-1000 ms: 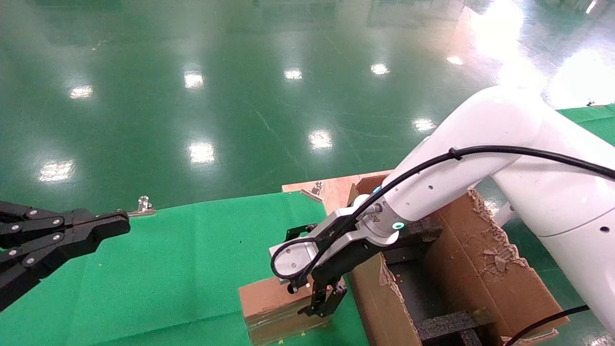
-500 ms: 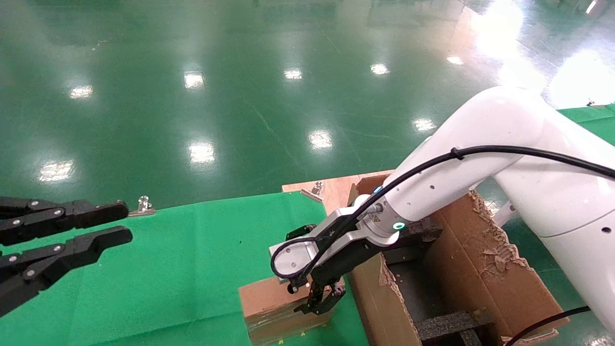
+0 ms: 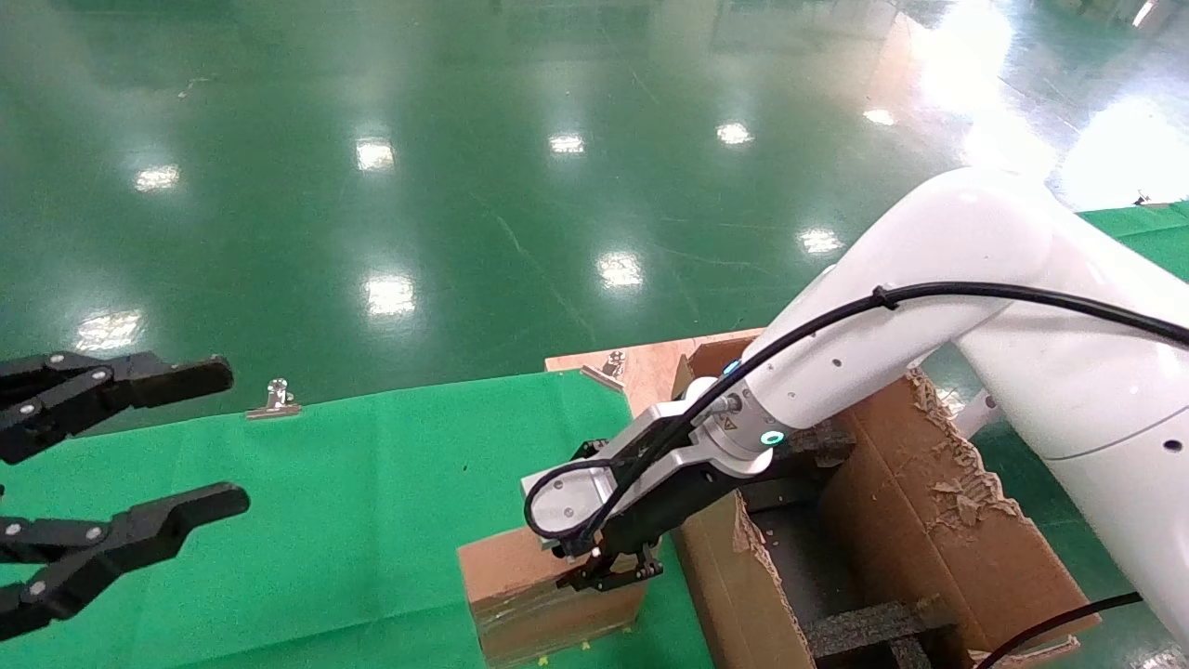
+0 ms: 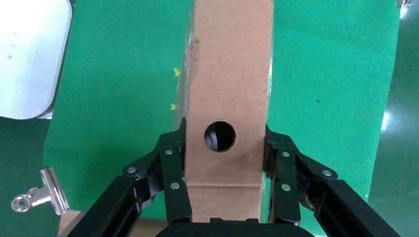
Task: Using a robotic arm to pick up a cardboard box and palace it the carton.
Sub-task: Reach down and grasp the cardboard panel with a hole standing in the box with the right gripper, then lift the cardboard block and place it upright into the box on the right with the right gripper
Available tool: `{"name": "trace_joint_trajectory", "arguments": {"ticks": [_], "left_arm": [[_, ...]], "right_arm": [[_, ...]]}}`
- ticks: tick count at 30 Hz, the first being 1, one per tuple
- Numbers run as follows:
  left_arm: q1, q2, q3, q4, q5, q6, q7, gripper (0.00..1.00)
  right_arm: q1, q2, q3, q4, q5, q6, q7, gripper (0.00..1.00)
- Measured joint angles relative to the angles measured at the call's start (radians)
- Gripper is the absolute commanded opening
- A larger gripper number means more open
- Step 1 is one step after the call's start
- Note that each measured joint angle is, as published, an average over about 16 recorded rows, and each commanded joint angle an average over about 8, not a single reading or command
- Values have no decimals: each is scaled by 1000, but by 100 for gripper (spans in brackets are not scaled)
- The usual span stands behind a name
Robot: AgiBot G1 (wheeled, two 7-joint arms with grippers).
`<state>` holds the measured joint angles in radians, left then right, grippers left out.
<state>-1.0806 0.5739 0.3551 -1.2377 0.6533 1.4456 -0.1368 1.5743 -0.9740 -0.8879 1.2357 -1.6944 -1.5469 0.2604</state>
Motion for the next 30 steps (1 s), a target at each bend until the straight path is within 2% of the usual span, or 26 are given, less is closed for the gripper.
{"name": "trace_joint_trajectory", "arguments": {"ticks": [8,14,22,30], "left_arm": [[0,0,0,0,0,0,0,100],[0,0,0,0,0,0,0,100],[0,0,0,0,0,0,0,100],[0,0,0,0,0,0,0,100]], "right_arm": [[13,4,6,-7,11,-3,-5,0],[78,13,15,-43,43,-17,-38,0],[264,31,-19,-145,131,-41,-128,0],[460,47,-132,-266,251,-49,-219,0]]}}
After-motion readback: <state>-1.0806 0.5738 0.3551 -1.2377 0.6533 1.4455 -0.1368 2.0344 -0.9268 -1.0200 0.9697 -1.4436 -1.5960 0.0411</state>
